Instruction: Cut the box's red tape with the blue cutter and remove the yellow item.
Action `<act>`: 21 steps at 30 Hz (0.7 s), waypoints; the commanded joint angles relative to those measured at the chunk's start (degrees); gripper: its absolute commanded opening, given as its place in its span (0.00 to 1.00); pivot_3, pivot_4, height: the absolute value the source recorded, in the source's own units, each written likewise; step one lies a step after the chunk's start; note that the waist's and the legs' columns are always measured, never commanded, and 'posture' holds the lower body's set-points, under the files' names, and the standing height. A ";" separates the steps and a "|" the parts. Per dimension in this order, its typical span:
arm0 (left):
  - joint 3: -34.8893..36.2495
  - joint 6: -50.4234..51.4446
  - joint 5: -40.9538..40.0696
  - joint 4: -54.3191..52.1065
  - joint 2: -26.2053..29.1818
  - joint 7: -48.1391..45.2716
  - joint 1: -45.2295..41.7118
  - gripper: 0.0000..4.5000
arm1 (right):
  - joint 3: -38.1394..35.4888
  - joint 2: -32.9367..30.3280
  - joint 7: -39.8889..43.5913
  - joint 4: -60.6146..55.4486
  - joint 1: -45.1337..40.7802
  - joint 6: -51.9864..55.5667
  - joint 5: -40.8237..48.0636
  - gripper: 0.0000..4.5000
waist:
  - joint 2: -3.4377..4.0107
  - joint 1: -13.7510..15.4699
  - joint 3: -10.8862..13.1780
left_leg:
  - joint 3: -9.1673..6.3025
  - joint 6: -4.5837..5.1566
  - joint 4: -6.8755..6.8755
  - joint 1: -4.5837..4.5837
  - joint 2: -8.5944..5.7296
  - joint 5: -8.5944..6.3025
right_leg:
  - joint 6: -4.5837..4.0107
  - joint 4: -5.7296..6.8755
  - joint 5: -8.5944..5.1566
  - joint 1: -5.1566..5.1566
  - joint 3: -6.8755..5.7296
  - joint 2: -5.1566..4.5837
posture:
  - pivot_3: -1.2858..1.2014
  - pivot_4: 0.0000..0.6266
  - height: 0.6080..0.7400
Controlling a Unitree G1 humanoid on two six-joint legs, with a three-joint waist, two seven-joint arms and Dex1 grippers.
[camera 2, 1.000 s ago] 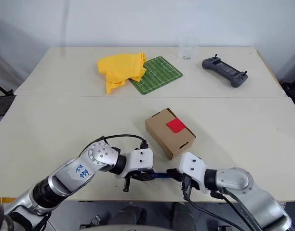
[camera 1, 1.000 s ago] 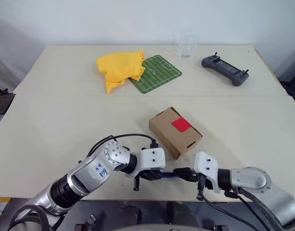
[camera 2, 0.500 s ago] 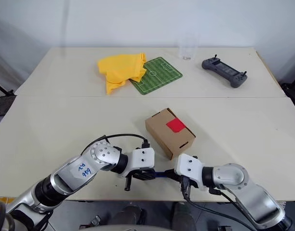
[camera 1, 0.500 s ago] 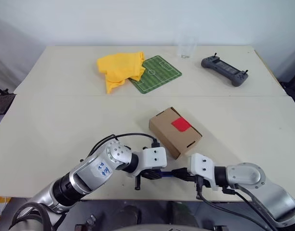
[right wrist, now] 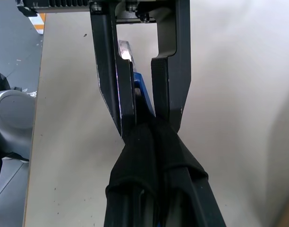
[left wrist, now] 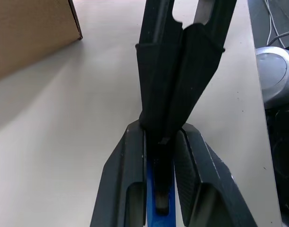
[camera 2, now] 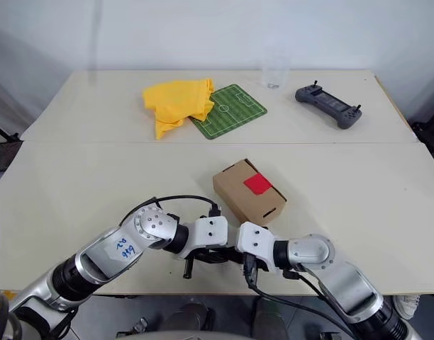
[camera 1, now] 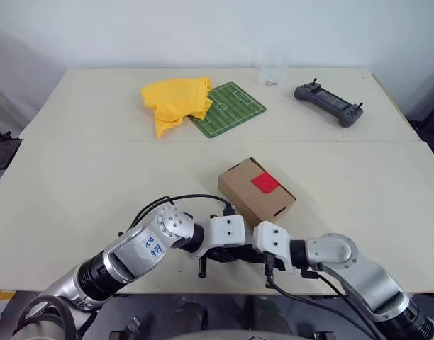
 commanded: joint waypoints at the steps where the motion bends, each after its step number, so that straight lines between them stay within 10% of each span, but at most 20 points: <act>1: -0.19 -3.88 0.99 0.70 0.25 0.65 -0.08 0.10 | -5.15 -2.27 1.90 -4.76 3.41 1.30 5.15 0.02 | 0.00 0.16 0.00 | -0.01 0.00 0.02 -0.02 -0.01 0.00 | 0.00 0.00 0.00 0.00 0.00 -0.01 | 0.52 0.24 1.00; 7: 6.42 -28.11 0.63 1.37 4.07 -2.45 6.13 0.10 | -35.47 -12.50 -5.41 -16.88 7.85 23.05 49.88 0.30 | 0.17 -0.08 0.12 | -0.04 -0.01 0.01 -0.21 0.14 -0.08 | -0.03 -0.18 -0.01 -0.15 0.07 -0.25 | 0.52 0.24 1.00; 12: 8.13 -40.04 3.46 3.64 4.53 -3.62 6.23 0.10 | -38.67 -36.93 -30.06 -10.63 8.79 26.69 92.96 0.69 | 0.29 0.09 0.18 | -0.03 0.02 -0.12 -0.20 0.17 -0.07 | -0.09 -0.32 -0.04 -0.09 0.00 -0.36 | 0.52 0.24 1.00; 16: 7.38 -41.89 4.16 4.92 1.34 -4.30 4.10 0.10 | -30.53 -42.30 -34.31 -9.54 6.38 21.40 99.27 1.00 | 0.13 0.27 0.26 | -0.03 0.06 -0.20 -0.21 0.22 -0.07 | -0.09 -0.50 -0.03 -0.03 -0.10 -0.39 | 0.52 0.24 1.00; 21: 7.45 -41.84 4.79 5.55 -2.15 -4.26 2.30 0.10 | -21.77 -41.08 -40.79 -7.21 0.16 20.40 99.27 1.00 | 0.11 0.61 0.27 | 0.00 0.25 0.04 -0.43 0.07 -0.13 | 0.13 -0.66 0.09 -0.10 -0.13 -0.40 | 0.52 0.24 1.00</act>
